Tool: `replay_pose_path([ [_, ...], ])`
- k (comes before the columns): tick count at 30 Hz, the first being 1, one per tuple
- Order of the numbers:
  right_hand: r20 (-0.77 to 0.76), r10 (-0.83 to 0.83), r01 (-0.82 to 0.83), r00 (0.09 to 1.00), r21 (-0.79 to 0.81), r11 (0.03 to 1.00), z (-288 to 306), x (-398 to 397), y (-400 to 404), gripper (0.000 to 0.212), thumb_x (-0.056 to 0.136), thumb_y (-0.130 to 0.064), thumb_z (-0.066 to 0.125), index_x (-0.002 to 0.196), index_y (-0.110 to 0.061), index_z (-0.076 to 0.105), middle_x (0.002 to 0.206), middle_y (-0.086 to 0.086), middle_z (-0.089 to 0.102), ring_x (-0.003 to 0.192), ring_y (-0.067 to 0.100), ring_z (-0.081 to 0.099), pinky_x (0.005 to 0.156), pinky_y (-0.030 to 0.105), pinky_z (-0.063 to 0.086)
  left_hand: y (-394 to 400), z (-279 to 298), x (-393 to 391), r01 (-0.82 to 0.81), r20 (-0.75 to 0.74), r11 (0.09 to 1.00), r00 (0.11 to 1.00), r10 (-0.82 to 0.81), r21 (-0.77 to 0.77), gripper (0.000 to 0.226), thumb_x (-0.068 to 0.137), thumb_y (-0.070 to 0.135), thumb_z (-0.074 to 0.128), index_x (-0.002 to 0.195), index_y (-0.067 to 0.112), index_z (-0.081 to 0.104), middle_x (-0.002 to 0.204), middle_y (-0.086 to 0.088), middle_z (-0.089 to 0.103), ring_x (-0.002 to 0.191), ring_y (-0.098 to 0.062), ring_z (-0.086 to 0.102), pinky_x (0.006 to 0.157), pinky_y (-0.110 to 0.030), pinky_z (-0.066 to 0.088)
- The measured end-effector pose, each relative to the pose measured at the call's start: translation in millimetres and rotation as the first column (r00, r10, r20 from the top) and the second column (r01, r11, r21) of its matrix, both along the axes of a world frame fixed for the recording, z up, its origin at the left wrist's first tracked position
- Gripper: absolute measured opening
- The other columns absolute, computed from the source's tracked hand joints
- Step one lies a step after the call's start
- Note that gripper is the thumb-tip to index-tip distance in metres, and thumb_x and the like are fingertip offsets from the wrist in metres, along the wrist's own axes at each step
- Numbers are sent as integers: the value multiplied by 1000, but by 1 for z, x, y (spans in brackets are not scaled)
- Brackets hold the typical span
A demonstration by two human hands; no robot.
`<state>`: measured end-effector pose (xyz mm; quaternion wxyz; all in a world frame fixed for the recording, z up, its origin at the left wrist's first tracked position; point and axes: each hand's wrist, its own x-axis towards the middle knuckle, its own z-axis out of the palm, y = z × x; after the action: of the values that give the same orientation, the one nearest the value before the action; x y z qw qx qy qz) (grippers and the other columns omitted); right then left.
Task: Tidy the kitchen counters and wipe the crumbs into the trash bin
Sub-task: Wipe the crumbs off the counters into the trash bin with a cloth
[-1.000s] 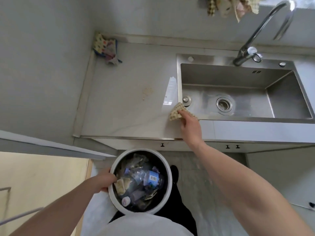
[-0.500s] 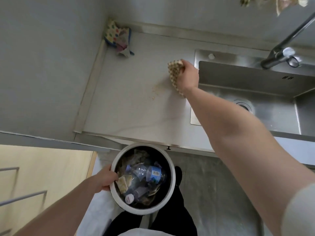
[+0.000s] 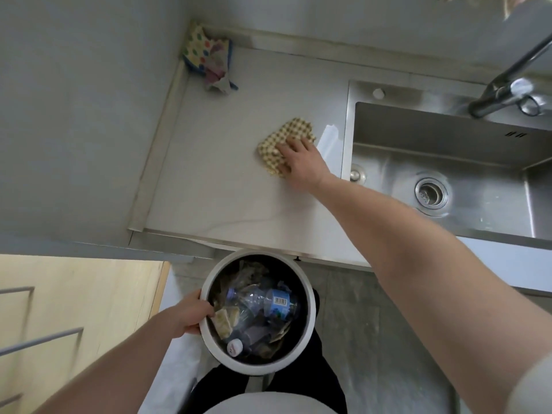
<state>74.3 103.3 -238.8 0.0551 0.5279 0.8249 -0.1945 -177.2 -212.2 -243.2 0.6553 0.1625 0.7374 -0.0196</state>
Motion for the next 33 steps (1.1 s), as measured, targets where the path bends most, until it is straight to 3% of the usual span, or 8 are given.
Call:
replay_pose_path([
  [2, -47, 39, -39, 998, 10, 999, 3, 5, -26, 64, 87, -46, 34, 144, -22, 49, 145, 14, 50, 139, 40, 42, 116, 51, 32, 1, 0, 0, 6, -4, 1000, 1000, -6, 2, 42, 87, -6, 57, 124, 13, 55, 111, -21, 69, 97, -36, 72, 75, -47, 64],
  [6, -149, 92, -82, 985, 69, 994, 21, 10, -85, 48, 94, -19, 57, 142, -16, 56, 147, 16, 51, 138, 39, 43, 122, 42, 24, 5, 5, 1, 28, 3, 1000, 1000, -28, 13, 43, 86, -8, 56, 125, 12, 55, 109, -22, 69, 95, -37, 72, 73, -47, 64],
  [8, -202, 75, -64, 977, 63, 996, 24, 12, -115, 47, 93, -12, 60, 140, -18, 59, 148, 14, 52, 139, 40, 43, 120, 42, 27, 6, 8, 1, 40, 0, 999, 999, -40, 9, 43, 87, -7, 55, 126, 12, 54, 109, -22, 69, 95, -37, 72, 72, -45, 64],
  [14, -315, 9, -17, 949, -24, 1000, 37, 6, -218, 37, 99, -18, 53, 134, -26, 64, 148, -1, 54, 143, 27, 43, 116, 44, 38, 9, 16, -2, 77, 1, 997, 997, -77, 6, 45, 87, -6, 56, 128, 11, 55, 110, -23, 69, 95, -38, 72, 72, -48, 64],
  [19, -402, -60, 23, 914, -97, 995, 42, 3, -276, 38, 98, -17, 48, 130, -27, 65, 144, -11, 58, 131, 16, 56, 106, 41, 50, 11, 22, 1, 112, 10, 994, 994, -112, 13, 41, 89, -6, 55, 126, 12, 55, 112, -23, 68, 97, -39, 71, 79, -51, 63],
  [23, -483, -215, 190, 849, -101, 977, 62, 17, -268, 38, 98, -19, 47, 129, -28, 65, 141, -15, 59, 125, 12, 60, 104, 36, 51, 14, 24, 5, 145, 31, 989, 989, -145, 17, 45, 89, -6, 54, 129, 13, 54, 112, -22, 68, 97, -38, 71, 78, -51, 63],
  [28, -580, -342, 407, 739, -20, 913, 89, 46, -209, 39, 96, -13, 51, 133, -23, 61, 134, -7, 64, 116, 15, 63, 99, 37, 53, 17, 25, 8, 178, 41, 984, 983, -179, 30, 46, 89, -6, 55, 130, 13, 53, 111, -22, 67, 96, -37, 71, 74, -48, 64],
  [33, -437, -450, 520, 779, 48, 853, 82, 65, -122, 34, 99, -19, 49, 130, -25, 61, 144, -4, 57, 125, 21, 55, 95, 36, 50, 18, 21, 9, 169, 42, 985, 984, -171, 33, 44, 89, -7, 54, 128, 14, 54, 110, -20, 68, 96, -35, 72, 75, -46, 64],
])
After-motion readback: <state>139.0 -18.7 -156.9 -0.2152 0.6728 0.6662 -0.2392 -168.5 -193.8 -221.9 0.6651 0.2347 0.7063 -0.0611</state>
